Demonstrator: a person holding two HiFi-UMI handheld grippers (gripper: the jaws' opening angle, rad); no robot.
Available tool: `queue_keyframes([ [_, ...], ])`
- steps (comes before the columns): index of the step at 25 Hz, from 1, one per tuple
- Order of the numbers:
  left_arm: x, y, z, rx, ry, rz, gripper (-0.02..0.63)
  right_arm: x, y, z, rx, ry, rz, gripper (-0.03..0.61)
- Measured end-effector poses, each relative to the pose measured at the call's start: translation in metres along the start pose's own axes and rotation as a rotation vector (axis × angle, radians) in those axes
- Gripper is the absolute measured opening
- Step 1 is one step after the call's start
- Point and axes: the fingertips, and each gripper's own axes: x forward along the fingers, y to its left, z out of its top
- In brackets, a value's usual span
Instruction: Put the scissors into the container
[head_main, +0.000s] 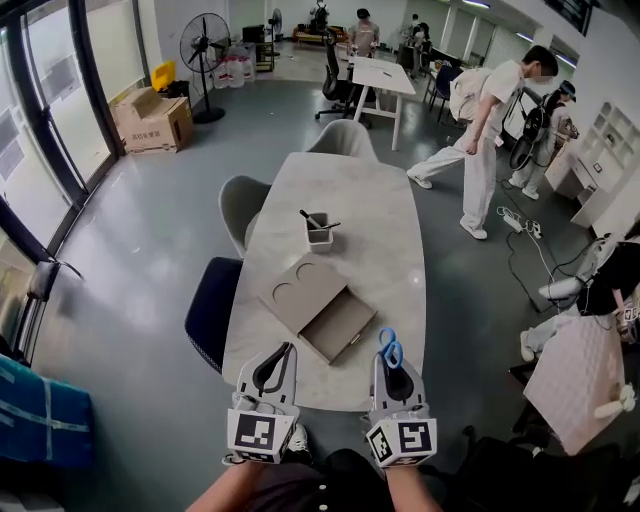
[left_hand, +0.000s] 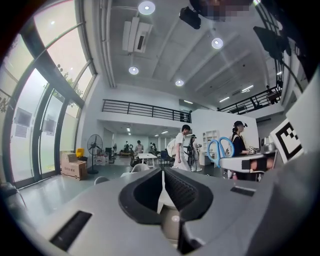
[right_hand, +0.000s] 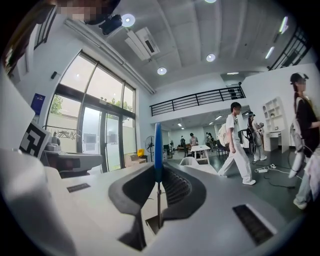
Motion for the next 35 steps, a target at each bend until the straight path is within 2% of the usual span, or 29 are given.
queue_keyframes([
  [4,0.017,-0.003,-0.005,-0.003,0.017,-0.019,0.026,0.014,-0.01,-0.002,0.001,0.007,-0.003,0.035],
  [11,0.042,-0.011,-0.014,-0.019,0.015,0.008,0.025,0.034,-0.033,-0.007,-0.016,0.017,0.03,0.035],
  [19,0.061,0.002,-0.037,-0.049,0.067,0.045,0.025,0.07,-0.04,-0.033,-0.047,0.082,0.094,0.035],
  [23,0.074,-0.002,-0.054,-0.07,0.115,0.039,0.025,0.092,-0.037,-0.055,-0.157,0.136,0.169,0.035],
  [28,0.096,0.004,-0.084,-0.098,0.168,0.055,0.026,0.126,-0.035,-0.103,-0.321,0.248,0.279,0.035],
  [32,0.102,0.011,-0.115,-0.128,0.233,0.068,0.025,0.143,-0.024,-0.149,-0.558,0.415,0.391,0.035],
  [35,0.111,0.015,-0.138,-0.149,0.264,0.074,0.026,0.155,-0.016,-0.185,-0.739,0.473,0.495,0.035],
])
